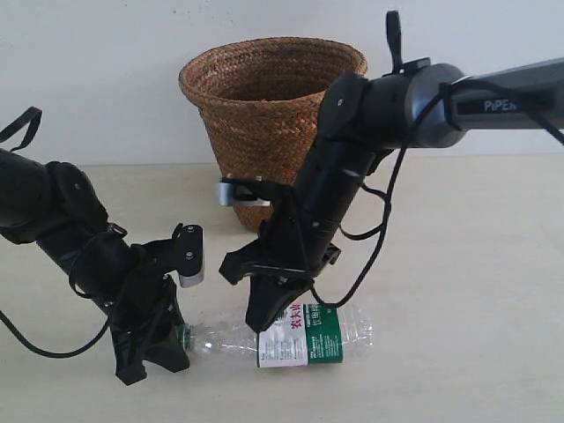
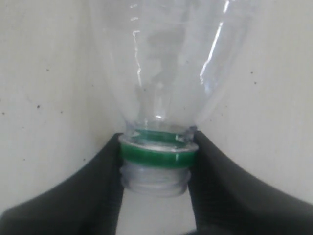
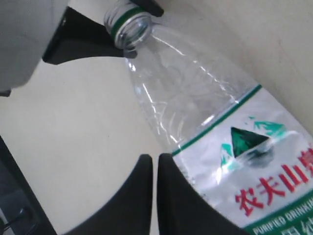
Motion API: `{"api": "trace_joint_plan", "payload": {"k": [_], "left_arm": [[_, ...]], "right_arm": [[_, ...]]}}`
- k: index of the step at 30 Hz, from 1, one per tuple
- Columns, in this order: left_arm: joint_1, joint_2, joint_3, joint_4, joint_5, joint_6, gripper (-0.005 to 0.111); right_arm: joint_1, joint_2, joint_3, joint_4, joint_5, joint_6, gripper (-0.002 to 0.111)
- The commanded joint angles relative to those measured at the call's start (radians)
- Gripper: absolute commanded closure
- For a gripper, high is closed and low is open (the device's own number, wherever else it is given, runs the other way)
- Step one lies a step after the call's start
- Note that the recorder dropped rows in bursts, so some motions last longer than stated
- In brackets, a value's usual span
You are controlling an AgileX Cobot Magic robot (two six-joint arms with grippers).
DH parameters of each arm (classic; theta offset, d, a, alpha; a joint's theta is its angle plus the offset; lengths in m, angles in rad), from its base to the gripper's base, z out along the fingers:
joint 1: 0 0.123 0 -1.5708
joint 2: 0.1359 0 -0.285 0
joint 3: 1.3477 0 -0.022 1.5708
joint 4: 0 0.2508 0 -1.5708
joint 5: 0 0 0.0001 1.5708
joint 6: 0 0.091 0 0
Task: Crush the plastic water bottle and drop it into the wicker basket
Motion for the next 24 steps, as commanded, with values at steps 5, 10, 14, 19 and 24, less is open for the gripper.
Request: {"api": "trace_joint_plan", "payload": {"k": [5, 10, 14, 19, 24], "left_arm": [[0.0, -0.006, -0.003, -0.003, 0.001, -0.01, 0.102], [0.0, -0.006, -0.003, -0.003, 0.001, -0.01, 0.102], [0.0, -0.006, -0.003, -0.003, 0.001, -0.01, 0.102], [0.0, -0.006, -0.003, -0.017, 0.005, -0.01, 0.102], [0.0, -0.006, -0.003, -0.03, 0.009, -0.01, 0.102]], "right_arm": [[0.017, 0.073, 0.001, -0.023, -0.103, -0.009, 0.108], [0.017, 0.139, 0.001, -0.093, -0.126, 0.012, 0.108], [0.017, 0.174, -0.003, -0.096, -0.14, 0.012, 0.108], [0.017, 0.173, -0.003, -0.107, -0.181, 0.01, 0.108], [0.017, 0.205, -0.003, -0.119, -0.237, 0.027, 0.108]]}}
